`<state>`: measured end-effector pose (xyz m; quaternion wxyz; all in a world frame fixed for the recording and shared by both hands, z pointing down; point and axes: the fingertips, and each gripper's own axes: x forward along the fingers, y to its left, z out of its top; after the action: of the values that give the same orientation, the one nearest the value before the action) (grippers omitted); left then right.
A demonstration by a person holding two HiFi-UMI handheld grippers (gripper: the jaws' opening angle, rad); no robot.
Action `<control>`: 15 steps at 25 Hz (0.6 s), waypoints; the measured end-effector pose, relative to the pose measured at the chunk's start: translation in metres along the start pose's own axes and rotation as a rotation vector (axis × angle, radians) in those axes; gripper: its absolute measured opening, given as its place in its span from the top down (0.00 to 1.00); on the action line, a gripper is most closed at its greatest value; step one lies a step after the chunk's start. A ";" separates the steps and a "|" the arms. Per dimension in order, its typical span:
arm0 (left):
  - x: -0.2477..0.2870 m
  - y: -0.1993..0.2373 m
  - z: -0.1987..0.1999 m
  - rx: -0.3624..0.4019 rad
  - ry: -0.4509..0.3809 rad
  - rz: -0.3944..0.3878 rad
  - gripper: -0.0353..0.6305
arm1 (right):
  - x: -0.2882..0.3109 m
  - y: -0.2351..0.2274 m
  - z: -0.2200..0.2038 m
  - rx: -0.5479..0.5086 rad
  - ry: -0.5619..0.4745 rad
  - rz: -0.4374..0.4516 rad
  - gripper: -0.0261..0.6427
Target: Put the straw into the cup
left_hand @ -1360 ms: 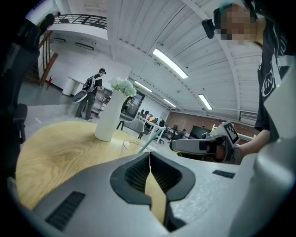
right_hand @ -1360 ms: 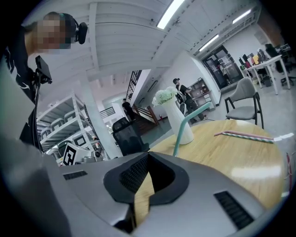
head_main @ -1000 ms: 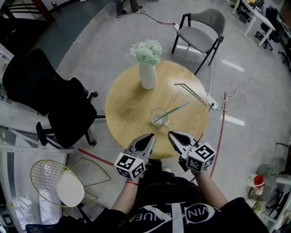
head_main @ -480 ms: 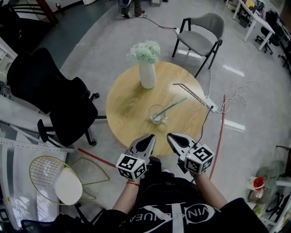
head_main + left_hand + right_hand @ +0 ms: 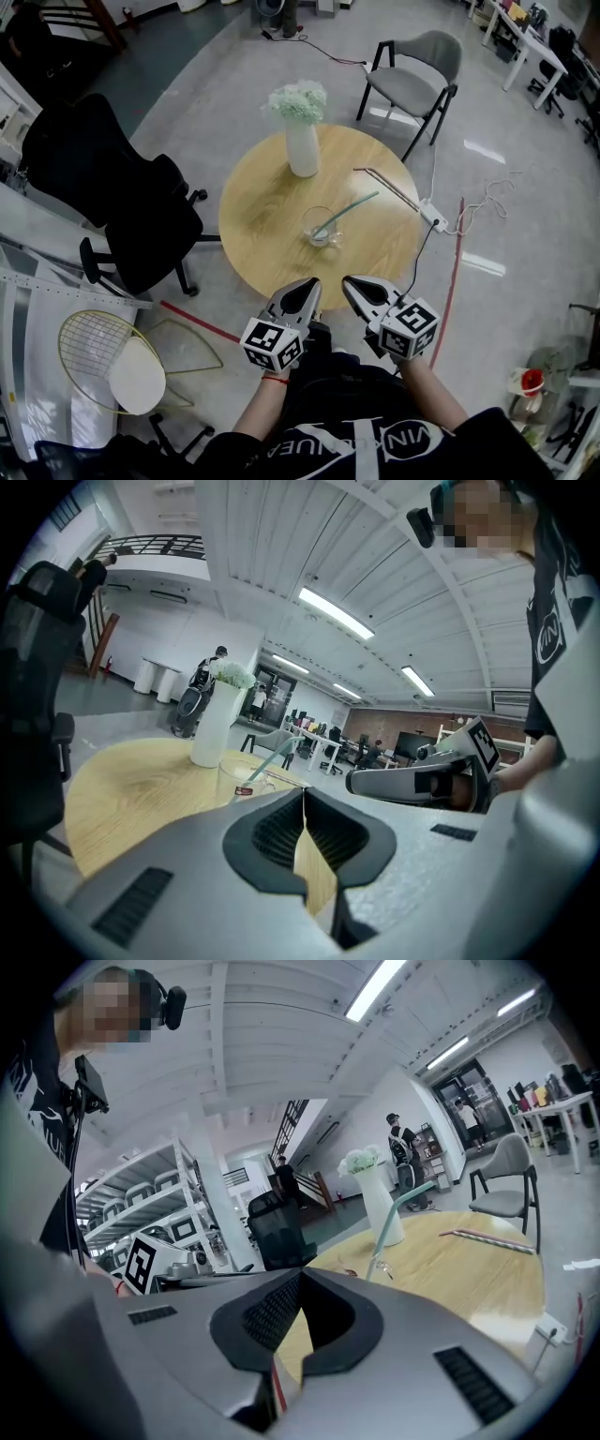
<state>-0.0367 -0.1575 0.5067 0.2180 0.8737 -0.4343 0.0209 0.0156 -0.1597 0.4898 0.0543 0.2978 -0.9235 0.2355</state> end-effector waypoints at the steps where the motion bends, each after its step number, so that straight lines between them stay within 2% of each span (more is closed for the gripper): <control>1: -0.002 -0.002 -0.001 0.000 -0.003 0.004 0.93 | -0.002 0.002 -0.001 -0.003 0.001 0.003 0.96; 15: -0.017 -0.034 -0.006 0.022 -0.023 0.011 0.93 | -0.032 0.021 -0.005 -0.032 -0.013 0.022 0.96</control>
<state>-0.0204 -0.1239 0.4960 0.2033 0.8739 -0.4413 0.0170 0.0292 -0.1258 0.4786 0.0506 0.2881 -0.9308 0.2191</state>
